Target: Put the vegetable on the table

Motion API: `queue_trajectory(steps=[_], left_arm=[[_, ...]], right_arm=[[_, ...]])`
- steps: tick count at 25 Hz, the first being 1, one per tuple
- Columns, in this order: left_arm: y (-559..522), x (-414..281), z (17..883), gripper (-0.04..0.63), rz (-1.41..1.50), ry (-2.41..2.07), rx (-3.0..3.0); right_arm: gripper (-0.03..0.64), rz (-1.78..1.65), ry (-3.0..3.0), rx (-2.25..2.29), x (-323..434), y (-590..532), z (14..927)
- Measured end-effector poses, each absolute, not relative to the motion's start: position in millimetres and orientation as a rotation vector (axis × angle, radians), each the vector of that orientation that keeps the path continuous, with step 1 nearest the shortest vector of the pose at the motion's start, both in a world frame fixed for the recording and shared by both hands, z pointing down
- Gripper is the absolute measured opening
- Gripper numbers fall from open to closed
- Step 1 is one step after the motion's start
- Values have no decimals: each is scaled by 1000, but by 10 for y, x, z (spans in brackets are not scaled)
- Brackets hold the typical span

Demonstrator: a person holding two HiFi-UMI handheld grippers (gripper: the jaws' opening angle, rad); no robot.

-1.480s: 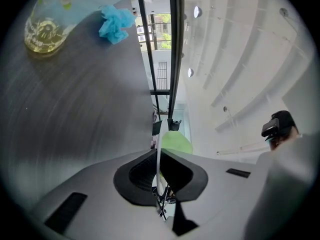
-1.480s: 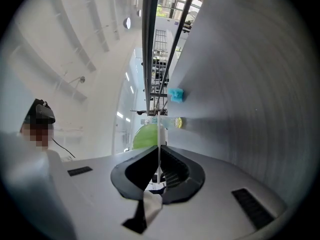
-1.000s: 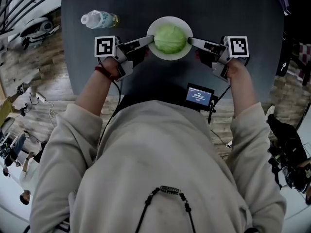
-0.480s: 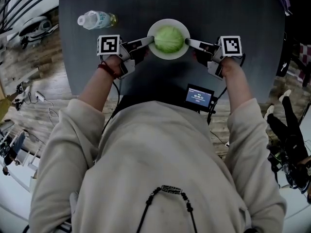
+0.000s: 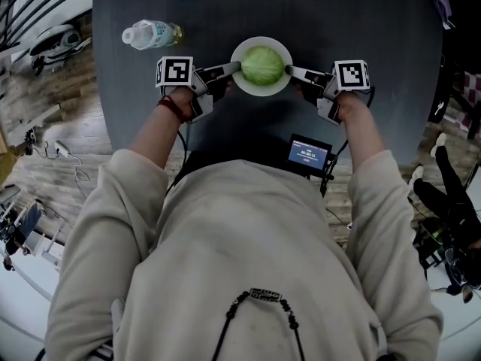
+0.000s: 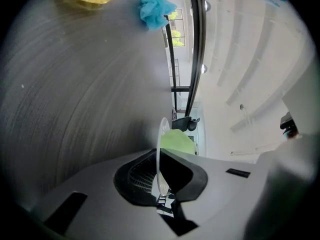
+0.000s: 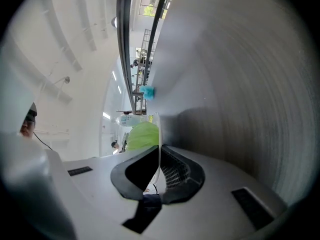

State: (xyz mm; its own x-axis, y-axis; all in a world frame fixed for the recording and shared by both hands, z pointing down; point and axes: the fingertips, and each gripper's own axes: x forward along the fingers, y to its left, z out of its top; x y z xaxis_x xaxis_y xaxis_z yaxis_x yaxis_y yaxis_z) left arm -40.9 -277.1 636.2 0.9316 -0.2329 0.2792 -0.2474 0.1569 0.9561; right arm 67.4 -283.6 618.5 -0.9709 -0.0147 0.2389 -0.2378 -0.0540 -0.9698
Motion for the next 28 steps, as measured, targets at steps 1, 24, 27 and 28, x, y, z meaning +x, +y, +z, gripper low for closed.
queue_trajectory(steps=[1, 24, 27, 28], left_arm=[[-2750, -407, 6382, 18, 18, -402, 1417], [-2651, -302, 6476, 31, 239, -411, 1438], [-2638, -314, 6477, 35, 245, -402, 1442], [-2632, -319, 6477, 37, 251, -401, 1445]], right_arm=[[28, 2154, -2032, 281, 674, -2812, 6212], [32, 2041, -1851, 464, 804, -2657, 6528], [32, 2035, -1851, 463, 795, -2647, 6535], [32, 2026, -1853, 464, 790, -2644, 6537]])
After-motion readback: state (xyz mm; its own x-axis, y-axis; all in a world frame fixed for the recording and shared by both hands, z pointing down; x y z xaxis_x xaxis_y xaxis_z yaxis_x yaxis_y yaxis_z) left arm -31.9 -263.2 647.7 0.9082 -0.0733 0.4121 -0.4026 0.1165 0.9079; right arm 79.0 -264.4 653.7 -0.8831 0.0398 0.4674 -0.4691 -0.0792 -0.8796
